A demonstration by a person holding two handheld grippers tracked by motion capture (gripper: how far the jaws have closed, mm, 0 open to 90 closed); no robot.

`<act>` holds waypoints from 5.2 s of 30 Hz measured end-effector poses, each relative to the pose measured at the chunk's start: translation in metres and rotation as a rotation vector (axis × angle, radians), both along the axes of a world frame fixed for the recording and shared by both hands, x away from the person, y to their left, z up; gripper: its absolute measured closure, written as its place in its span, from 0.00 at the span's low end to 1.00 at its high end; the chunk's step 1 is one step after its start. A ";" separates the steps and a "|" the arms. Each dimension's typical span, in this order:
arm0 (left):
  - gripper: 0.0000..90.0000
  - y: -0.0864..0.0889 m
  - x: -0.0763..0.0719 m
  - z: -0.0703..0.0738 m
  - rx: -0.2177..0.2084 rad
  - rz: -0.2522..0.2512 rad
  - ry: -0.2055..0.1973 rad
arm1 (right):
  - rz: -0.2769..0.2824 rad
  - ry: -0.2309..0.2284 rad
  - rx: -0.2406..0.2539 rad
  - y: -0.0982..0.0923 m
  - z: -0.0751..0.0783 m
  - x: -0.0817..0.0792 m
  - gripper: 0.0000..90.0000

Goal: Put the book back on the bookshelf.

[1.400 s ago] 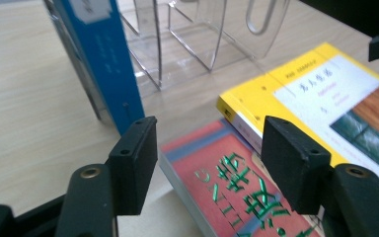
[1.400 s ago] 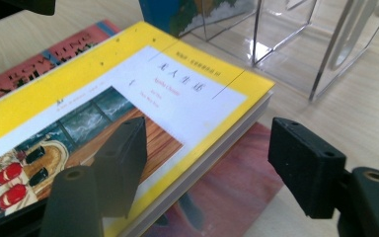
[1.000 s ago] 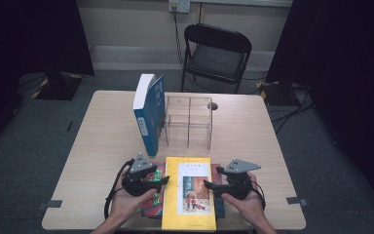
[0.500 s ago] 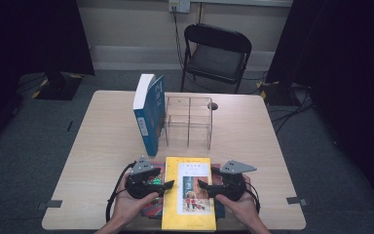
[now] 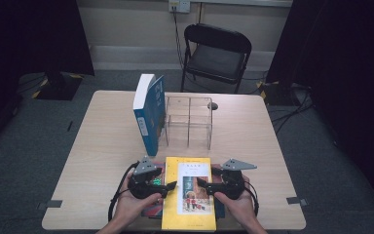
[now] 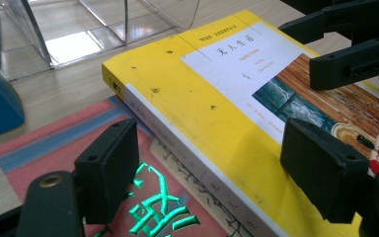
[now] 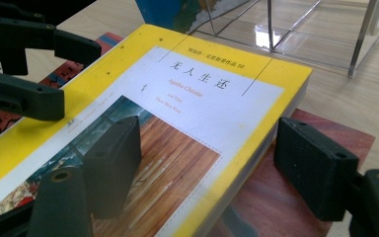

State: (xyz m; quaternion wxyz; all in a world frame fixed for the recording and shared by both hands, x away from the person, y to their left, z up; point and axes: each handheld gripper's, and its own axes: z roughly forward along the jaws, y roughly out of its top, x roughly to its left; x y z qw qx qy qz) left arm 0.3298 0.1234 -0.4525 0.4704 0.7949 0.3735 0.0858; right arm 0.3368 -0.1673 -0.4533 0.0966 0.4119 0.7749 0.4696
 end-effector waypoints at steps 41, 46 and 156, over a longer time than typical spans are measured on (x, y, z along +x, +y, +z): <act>0.24 -0.007 -0.002 0.002 0.011 -0.029 0.011 | -0.102 0.299 0.294 -0.022 0.009 -0.001 0.53; 0.24 -0.006 -0.002 0.002 0.014 -0.034 0.013 | -0.094 0.346 0.336 -0.026 0.009 -0.006 0.54; 0.82 0.000 -0.030 0.080 -0.101 -0.237 -0.242 | 0.163 -0.257 0.222 -0.006 0.095 -0.016 0.36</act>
